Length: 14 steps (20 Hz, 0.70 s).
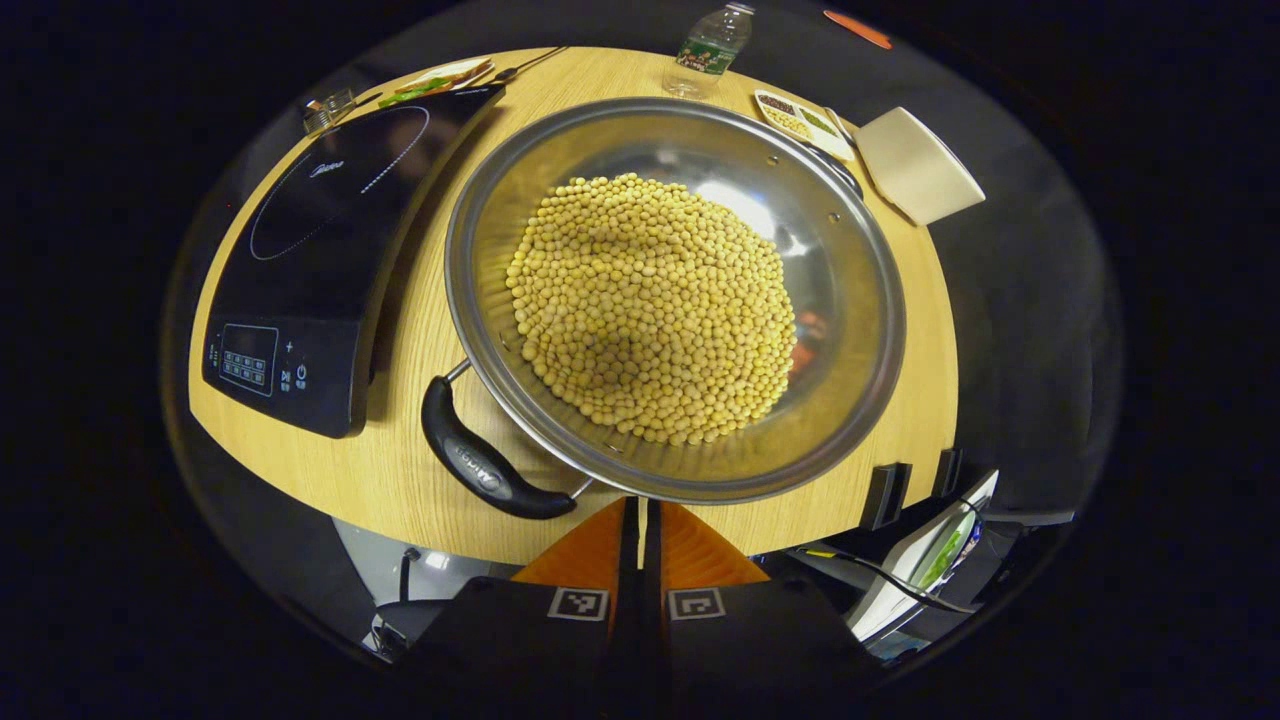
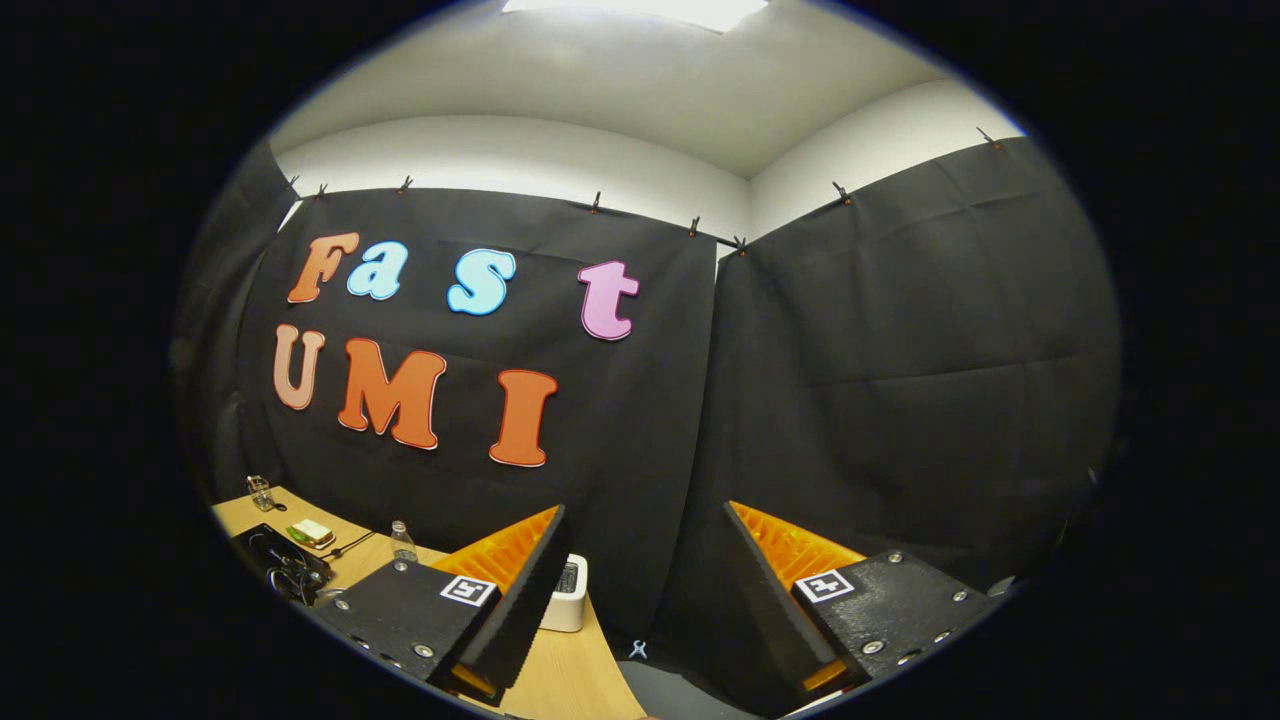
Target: First push the handle of the pot to place it horizontally, then grasp the pot with both hands and set it on the induction cooktop.
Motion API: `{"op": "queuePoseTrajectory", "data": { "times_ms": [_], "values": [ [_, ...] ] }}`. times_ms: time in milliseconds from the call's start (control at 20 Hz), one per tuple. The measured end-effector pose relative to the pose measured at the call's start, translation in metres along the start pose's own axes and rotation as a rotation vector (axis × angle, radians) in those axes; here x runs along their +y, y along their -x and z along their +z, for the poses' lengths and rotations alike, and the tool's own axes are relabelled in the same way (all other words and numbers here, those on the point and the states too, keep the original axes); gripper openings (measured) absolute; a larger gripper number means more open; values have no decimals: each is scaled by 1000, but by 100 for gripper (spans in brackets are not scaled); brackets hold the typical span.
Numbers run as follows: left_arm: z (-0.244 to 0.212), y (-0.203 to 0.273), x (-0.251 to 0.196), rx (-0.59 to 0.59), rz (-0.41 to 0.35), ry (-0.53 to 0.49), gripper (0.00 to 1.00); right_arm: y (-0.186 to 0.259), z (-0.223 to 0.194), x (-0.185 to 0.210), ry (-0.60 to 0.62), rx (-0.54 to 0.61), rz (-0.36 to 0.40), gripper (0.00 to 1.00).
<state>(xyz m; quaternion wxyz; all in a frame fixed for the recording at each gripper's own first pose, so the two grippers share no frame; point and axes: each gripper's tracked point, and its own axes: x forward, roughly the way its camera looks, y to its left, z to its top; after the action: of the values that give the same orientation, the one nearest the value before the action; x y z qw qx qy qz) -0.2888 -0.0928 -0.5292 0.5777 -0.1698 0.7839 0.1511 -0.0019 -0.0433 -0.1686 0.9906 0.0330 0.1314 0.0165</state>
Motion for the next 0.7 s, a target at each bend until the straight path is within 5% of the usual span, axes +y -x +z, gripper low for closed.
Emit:
{"op": "queuePoseTrajectory", "data": {
  "times_ms": [150, 700],
  "values": [
    [-2, -8, 0, 50, -14, 11, 8, 0, -3, 5, 2, 13, -21, 93],
    [19, -20, 37, 28, 134, -20, 8, 3, -12, 19, 30, 64, -70, 93]
  ]
}}
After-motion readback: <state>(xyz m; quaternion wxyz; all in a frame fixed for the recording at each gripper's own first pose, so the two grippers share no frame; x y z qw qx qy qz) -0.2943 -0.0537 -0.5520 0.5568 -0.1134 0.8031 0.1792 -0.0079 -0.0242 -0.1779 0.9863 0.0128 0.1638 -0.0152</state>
